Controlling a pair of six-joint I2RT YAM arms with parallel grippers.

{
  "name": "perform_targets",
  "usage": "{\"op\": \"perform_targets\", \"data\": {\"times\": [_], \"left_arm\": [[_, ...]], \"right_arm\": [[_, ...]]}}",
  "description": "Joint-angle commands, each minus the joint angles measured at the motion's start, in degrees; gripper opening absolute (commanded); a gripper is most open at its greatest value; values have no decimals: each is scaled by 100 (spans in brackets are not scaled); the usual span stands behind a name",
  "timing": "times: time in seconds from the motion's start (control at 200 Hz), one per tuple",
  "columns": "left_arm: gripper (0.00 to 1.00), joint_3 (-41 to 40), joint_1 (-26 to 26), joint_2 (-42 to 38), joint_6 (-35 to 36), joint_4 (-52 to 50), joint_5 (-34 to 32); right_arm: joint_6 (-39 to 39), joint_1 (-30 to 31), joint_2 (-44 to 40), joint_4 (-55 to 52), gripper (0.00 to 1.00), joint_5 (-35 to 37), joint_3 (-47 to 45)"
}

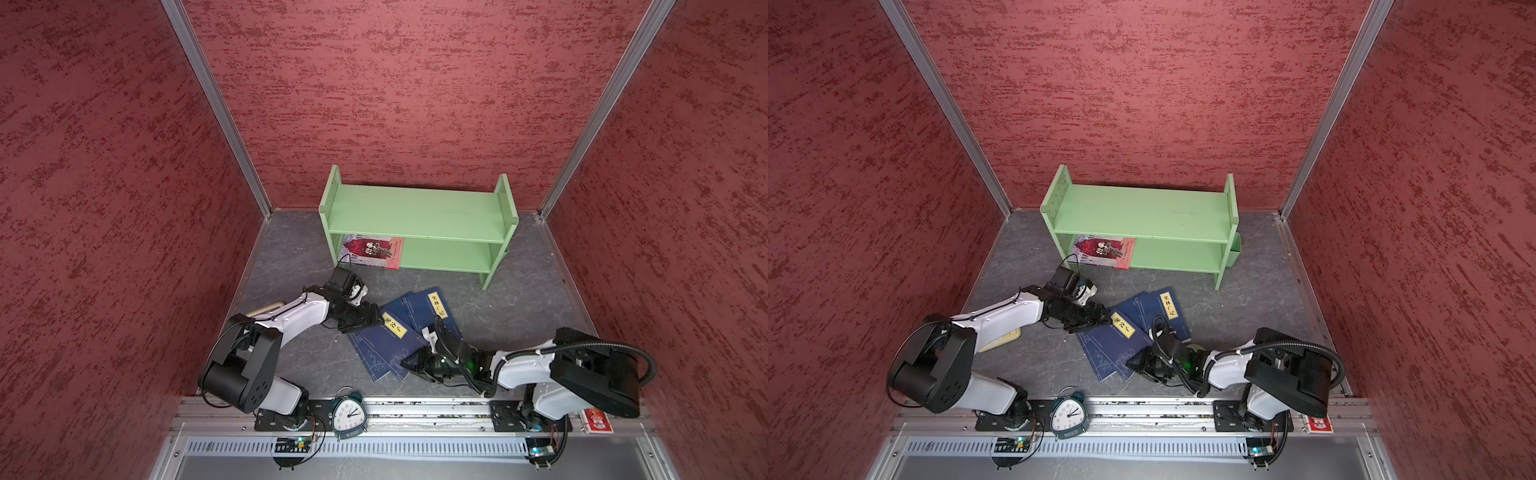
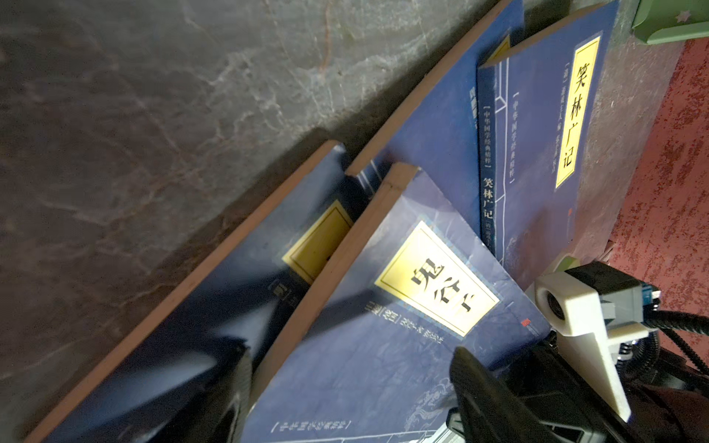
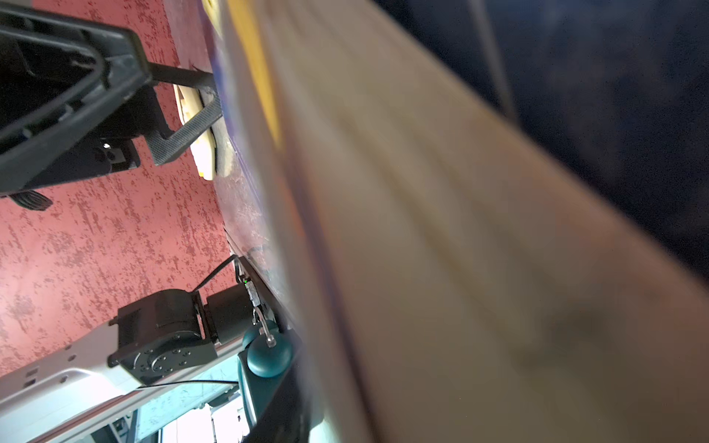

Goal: Stacking books/files
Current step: Pick up the book from the books.

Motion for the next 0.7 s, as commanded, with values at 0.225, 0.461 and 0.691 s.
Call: {"op": "perform_targets", "data": {"times": [0.225, 0.461, 0.691], "left_arm": [[82, -99, -37, -144, -69, 117, 459], [82, 154, 86, -320, 157, -209, 466], [83, 1114, 811, -709, 663, -1460, 614]], "right_arm": [[-184, 72, -772, -233, 7, 543, -35], [-242, 72, -820, 52, 5, 603, -149], [-680, 72, -1658, -536, 3, 406, -69]]}}
